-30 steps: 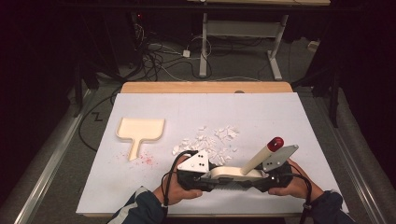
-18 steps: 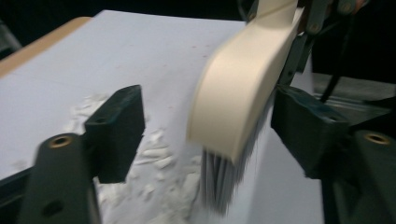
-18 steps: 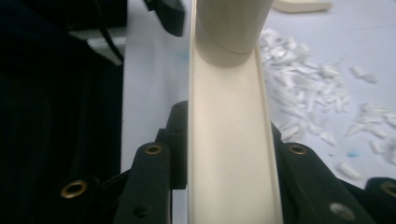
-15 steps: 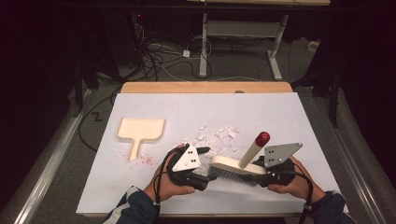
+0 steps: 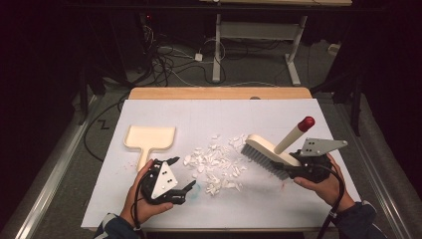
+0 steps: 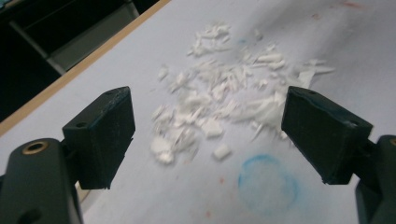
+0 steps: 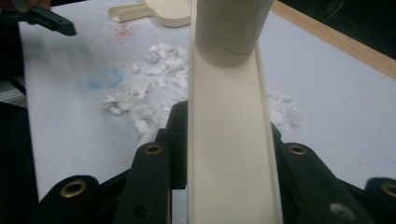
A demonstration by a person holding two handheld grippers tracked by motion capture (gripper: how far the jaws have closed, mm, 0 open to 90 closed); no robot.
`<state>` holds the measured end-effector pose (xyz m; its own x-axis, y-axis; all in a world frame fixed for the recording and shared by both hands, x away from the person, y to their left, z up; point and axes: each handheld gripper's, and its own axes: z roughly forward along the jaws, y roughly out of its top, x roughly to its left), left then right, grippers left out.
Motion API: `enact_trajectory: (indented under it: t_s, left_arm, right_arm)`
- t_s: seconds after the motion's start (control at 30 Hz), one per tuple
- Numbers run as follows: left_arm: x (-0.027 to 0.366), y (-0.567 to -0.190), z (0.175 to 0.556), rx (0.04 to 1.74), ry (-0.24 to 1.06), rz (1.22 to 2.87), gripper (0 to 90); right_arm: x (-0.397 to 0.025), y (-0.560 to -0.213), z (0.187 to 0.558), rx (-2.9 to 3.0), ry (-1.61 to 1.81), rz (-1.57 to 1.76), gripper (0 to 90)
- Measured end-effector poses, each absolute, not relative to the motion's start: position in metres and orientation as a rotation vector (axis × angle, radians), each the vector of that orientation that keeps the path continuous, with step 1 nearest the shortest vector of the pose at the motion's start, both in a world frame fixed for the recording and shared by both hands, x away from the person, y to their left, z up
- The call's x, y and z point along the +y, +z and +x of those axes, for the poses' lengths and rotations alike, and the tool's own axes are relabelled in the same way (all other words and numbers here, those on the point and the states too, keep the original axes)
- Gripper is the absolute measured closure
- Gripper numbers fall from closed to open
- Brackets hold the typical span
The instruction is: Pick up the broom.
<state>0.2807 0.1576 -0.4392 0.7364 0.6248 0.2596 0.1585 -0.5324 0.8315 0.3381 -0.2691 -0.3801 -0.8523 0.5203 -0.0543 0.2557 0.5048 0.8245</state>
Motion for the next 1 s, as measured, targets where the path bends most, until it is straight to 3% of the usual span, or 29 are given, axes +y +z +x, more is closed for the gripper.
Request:
enact_trajectory:
  t_s: [0.17, 0.37, 1.0]
  left_arm:
    - [0.178, -0.449, 0.273, 0.666, 0.772, 2.103, 16.4]
    - [0.193, -0.463, 0.263, 0.76, 0.78, 2.133, 16.5]
    - [0.205, -0.468, 0.257, 0.803, 0.807, 2.122, 16.4]
  right_arm:
    - [-0.278, -0.38, 0.343, 2.405, 1.231, 0.723, 69.1]
    - [-0.283, -0.38, 0.347, 2.363, 1.185, 0.756, 69.2]
    - [-0.287, -0.391, 0.379, 2.269, 1.059, 0.883, 69.2]
